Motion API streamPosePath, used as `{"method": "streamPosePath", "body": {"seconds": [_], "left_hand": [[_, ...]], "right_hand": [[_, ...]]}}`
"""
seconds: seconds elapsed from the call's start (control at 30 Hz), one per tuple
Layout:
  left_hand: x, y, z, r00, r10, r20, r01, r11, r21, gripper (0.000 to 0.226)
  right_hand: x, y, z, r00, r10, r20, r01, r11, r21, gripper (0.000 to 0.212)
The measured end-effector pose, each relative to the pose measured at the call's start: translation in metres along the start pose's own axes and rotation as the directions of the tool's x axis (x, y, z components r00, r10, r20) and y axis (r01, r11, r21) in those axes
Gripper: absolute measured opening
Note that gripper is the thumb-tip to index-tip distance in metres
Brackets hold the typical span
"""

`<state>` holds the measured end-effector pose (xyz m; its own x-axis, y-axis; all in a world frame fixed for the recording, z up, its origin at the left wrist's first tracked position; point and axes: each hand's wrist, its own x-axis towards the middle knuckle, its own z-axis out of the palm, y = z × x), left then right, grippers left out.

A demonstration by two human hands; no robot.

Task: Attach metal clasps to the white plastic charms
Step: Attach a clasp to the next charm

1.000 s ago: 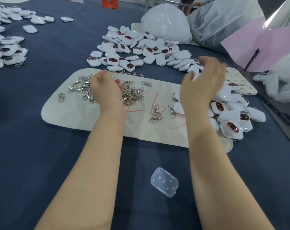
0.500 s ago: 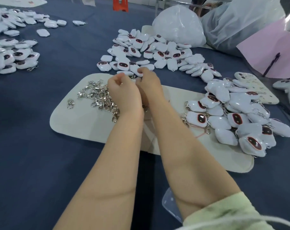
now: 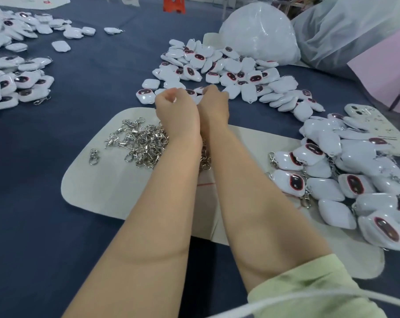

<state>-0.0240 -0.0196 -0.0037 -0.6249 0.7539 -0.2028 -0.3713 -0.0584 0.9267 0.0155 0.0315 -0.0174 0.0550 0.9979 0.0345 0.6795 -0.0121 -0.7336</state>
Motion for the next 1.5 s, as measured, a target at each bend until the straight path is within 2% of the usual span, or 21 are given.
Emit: {"method": "streamPosePath", "body": {"seconds": [0.07, 0.17, 0.23, 0.3, 0.4, 0.47, 0.53, 0.57, 0.67, 0.73, 0.8, 0.87, 1.0, 1.1, 1.33, 1.4, 1.5], "left_hand": [[-0.004, 0.003, -0.001, 1.000, -0.017, 0.018, 0.017, 1.000, 0.021, 0.007], [-0.015, 0.006, -0.003, 0.993, -0.033, 0.112, 0.023, 0.996, 0.082, 0.032], [-0.026, 0.007, -0.004, 0.980, -0.039, 0.197, 0.014, 0.991, 0.131, 0.040], [-0.039, 0.007, -0.008, 0.950, -0.042, 0.310, 0.001, 0.991, 0.132, 0.035], [-0.057, 0.002, -0.021, 0.920, -0.006, 0.393, -0.072, 0.980, 0.185, 0.014], [-0.064, -0.006, -0.031, 0.935, -0.002, 0.356, -0.072, 0.978, 0.195, 0.002], [-0.069, -0.014, -0.039, 0.956, -0.046, 0.289, 0.015, 0.994, 0.108, 0.003], [-0.070, -0.017, -0.042, 0.962, -0.075, 0.263, 0.066, 0.997, 0.042, 0.006], [-0.071, -0.023, -0.046, 0.963, -0.127, 0.236, 0.151, 0.985, -0.088, 0.029], [-0.071, -0.020, -0.046, 0.956, -0.149, 0.254, 0.195, 0.967, -0.164, 0.027], [-0.069, -0.017, -0.047, 0.957, -0.150, 0.247, 0.204, 0.956, -0.211, 0.030], [-0.067, -0.016, -0.050, 0.963, -0.147, 0.225, 0.201, 0.950, -0.238, 0.036], [-0.062, -0.015, -0.053, 0.961, -0.160, 0.227, 0.219, 0.939, -0.265, 0.029], [-0.063, -0.015, -0.051, 0.962, -0.140, 0.232, 0.200, 0.946, -0.256, 0.027], [-0.066, -0.015, -0.049, 0.967, -0.083, 0.242, 0.134, 0.970, -0.202, 0.030], [-0.068, -0.015, -0.049, 0.973, -0.042, 0.229, 0.080, 0.984, -0.159, 0.028], [-0.073, -0.014, -0.048, 0.976, 0.020, 0.218, 0.002, 0.995, -0.099, 0.020]], "right_hand": [[-0.007, 0.000, -0.008, 0.996, -0.038, -0.081, 0.047, 0.992, 0.116, 0.034], [-0.022, 0.000, -0.027, 0.985, 0.011, -0.173, 0.059, 0.919, 0.391, 0.025], [-0.035, 0.000, -0.042, 0.985, 0.047, -0.166, 0.046, 0.855, 0.516, 0.017], [-0.050, 0.006, -0.055, 0.990, 0.026, -0.135, 0.051, 0.842, 0.536, 0.017], [-0.077, 0.020, -0.072, 0.992, 0.017, -0.126, 0.047, 0.872, 0.488, 0.019], [-0.094, 0.032, -0.082, 0.987, 0.000, -0.161, 0.061, 0.925, 0.376, 0.021], [-0.110, 0.044, -0.089, 0.988, -0.050, -0.145, 0.079, 0.977, 0.197, 0.017], [-0.117, 0.049, -0.090, 0.993, -0.076, -0.086, 0.083, 0.993, 0.082, 0.019], [-0.133, 0.056, -0.084, 0.973, -0.060, 0.222, 0.105, 0.975, -0.198, 0.040], [-0.135, 0.055, -0.074, 0.947, -0.100, 0.306, 0.201, 0.925, -0.322, 0.040], [-0.136, 0.054, -0.067, 0.952, -0.161, 0.260, 0.240, 0.921, -0.309, 0.027], [-0.134, 0.057, -0.062, 0.971, -0.169, 0.168, 0.208, 0.945, -0.251, 0.020], [-0.129, 0.062, -0.054, 0.986, -0.163, 0.044, 0.169, 0.963, -0.208, 0.029], [-0.127, 0.061, -0.046, 0.987, -0.157, 0.030, 0.159, 0.955, -0.249, 0.038], [-0.121, 0.055, -0.032, 0.976, -0.217, -0.015, 0.202, 0.930, -0.308, 0.015], [-0.120, 0.058, -0.038, 0.982, -0.178, -0.058, 0.164, 0.967, -0.193, 0.013], [-0.120, 0.060, -0.054, 0.985, -0.093, -0.144, 0.108, 0.989, 0.102, 0.005]]}}
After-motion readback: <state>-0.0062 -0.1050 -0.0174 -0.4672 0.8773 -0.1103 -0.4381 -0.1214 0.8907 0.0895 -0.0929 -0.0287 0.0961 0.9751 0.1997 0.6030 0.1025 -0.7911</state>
